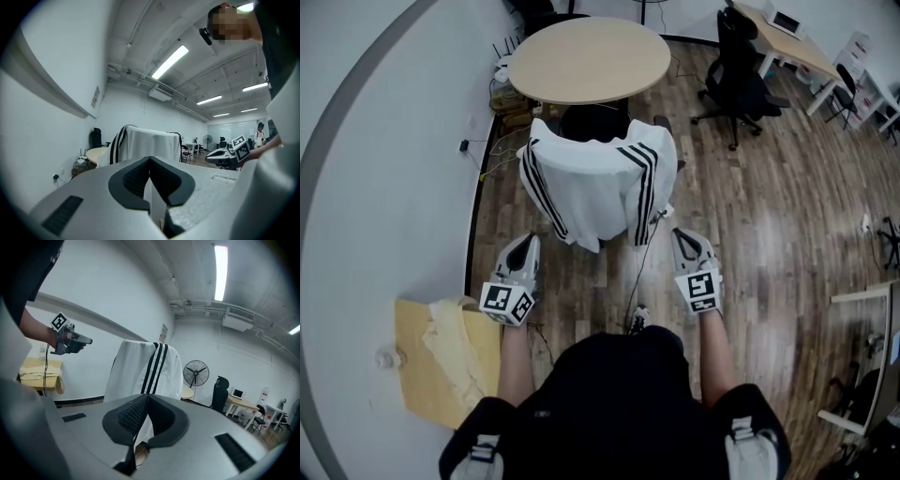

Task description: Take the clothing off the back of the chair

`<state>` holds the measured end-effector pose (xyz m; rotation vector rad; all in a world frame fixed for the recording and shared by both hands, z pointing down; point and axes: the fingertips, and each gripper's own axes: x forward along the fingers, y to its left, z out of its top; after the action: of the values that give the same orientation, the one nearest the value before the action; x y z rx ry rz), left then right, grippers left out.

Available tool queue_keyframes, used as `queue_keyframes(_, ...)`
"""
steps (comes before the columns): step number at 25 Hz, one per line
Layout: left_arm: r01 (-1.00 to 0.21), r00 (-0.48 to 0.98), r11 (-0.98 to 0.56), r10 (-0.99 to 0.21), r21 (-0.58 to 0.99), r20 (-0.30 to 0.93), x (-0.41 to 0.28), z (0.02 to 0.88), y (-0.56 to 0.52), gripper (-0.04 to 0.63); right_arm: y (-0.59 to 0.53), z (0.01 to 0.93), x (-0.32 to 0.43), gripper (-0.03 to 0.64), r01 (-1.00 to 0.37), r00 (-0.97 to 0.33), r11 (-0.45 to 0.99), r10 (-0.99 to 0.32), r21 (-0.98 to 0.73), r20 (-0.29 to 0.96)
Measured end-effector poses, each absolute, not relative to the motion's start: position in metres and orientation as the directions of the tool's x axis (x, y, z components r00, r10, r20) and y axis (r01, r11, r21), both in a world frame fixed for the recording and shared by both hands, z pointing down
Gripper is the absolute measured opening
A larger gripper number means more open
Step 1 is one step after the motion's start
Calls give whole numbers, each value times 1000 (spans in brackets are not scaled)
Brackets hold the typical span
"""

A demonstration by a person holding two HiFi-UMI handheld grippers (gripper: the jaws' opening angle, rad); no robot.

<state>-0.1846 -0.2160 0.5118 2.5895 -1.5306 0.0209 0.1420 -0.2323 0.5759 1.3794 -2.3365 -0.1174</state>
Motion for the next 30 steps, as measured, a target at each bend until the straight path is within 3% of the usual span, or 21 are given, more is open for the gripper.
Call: queue_keyframes(30, -943, 329, -323, -942, 82, 61, -112, 507, -221, 0, -292, 578, 217, -6, -722, -556, 628, -777, 291, 296)
